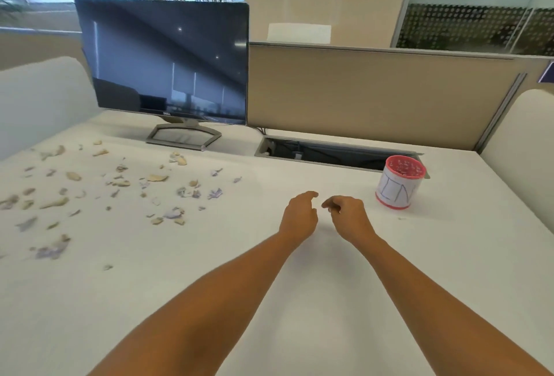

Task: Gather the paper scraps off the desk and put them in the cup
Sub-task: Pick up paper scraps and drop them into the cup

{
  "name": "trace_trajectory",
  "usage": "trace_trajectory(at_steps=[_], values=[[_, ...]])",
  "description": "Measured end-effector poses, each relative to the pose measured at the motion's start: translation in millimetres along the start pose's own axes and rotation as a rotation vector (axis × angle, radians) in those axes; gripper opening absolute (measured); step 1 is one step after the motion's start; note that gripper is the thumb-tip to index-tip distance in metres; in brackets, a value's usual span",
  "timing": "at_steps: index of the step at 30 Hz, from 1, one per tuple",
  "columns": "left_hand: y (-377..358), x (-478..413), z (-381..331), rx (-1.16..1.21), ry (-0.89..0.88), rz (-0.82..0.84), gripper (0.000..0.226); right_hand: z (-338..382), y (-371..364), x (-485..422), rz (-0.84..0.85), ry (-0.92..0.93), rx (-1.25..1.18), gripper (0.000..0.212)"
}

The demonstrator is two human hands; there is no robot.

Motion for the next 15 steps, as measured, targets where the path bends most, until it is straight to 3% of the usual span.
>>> trace_trajectory(at_steps=[10, 15], values=[[133.8, 102.1, 147.8, -0.014, 0.228, -0.293, 0.040, 97.9, -107.7, 36.0, 0.293, 0.257, 0.005, 0.028], [168.5, 148.1, 200.8, -0.268, 0.582, -0.433, 0.067, 139.1, -148.1, 47.6, 0.416, 0.315, 0.066, 0.028]])
Point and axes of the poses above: each hand's wrist, its own x-axis away from the middle knuckle, its own y-axis out of the back of the hand, z = x × y, the point moved 6 cm from there along -x, towards the middle knuckle, and after that the axes turned 3 degrees about x, right-handed, at the moved point
